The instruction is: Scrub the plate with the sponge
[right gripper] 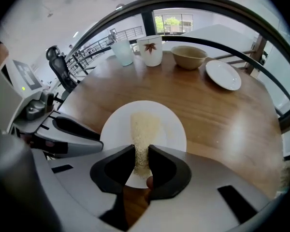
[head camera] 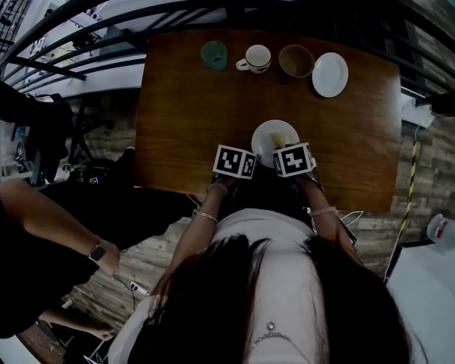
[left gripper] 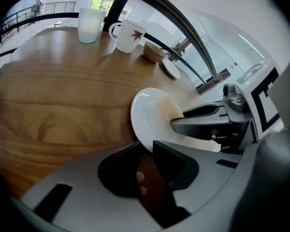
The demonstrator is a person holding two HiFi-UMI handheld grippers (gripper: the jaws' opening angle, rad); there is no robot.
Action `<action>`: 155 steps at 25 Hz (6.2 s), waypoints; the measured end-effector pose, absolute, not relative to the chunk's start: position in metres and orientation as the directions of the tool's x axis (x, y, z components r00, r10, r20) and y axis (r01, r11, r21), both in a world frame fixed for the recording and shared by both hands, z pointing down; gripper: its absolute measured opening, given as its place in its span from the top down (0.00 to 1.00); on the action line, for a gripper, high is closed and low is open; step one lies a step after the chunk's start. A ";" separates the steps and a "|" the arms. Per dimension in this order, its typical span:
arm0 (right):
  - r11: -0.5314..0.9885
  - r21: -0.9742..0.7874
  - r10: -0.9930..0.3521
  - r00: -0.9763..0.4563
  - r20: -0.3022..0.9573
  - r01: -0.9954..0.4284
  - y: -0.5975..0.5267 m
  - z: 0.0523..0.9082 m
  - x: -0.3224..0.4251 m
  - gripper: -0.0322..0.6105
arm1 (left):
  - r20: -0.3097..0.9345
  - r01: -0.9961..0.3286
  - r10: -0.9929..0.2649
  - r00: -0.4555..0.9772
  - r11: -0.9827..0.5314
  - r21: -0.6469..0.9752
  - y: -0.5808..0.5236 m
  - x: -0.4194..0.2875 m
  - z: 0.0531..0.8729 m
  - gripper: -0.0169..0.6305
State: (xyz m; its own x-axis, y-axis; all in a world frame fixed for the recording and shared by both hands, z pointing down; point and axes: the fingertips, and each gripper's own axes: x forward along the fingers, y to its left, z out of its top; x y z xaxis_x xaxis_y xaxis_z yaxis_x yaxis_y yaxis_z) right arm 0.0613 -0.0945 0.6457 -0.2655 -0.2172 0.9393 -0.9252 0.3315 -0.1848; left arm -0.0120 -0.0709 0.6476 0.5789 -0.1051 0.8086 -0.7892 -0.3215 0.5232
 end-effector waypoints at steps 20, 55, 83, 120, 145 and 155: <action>0.336 -0.194 -0.169 -0.262 0.950 -0.921 -0.086 0.649 0.075 0.80 | 0.806 -0.790 -0.108 0.583 -0.309 0.530 -0.074 -0.008 0.649 0.86; 0.343 -0.289 -0.104 -0.342 0.934 -0.894 -0.055 0.647 0.034 0.80 | 0.791 -0.776 -0.098 0.604 -0.297 0.556 -0.072 0.000 0.648 0.86; 0.072 -0.151 -0.157 -0.160 0.974 -0.986 -0.064 0.645 0.159 0.80 | 0.786 -0.756 -0.061 0.615 -0.327 0.567 -0.067 0.007 0.648 0.85; 0.047 -0.190 -0.313 -0.195 0.930 -0.981 -0.014 0.614 0.124 0.80 | 0.809 -0.810 -0.212 0.548 -0.375 0.450 -0.045 -0.044 0.625 0.85; 0.083 -0.073 -0.554 -0.107 0.826 -0.994 0.027 0.580 0.105 0.80 | 0.767 -0.821 -0.362 0.530 -0.447 0.356 -0.012 -0.074 0.589 0.91; 0.079 -0.033 -0.618 -0.075 0.782 -0.996 0.043 0.564 0.092 0.80 | 0.729 -0.801 -0.393 0.560 -0.483 0.354 0.005 -0.081 0.575 0.94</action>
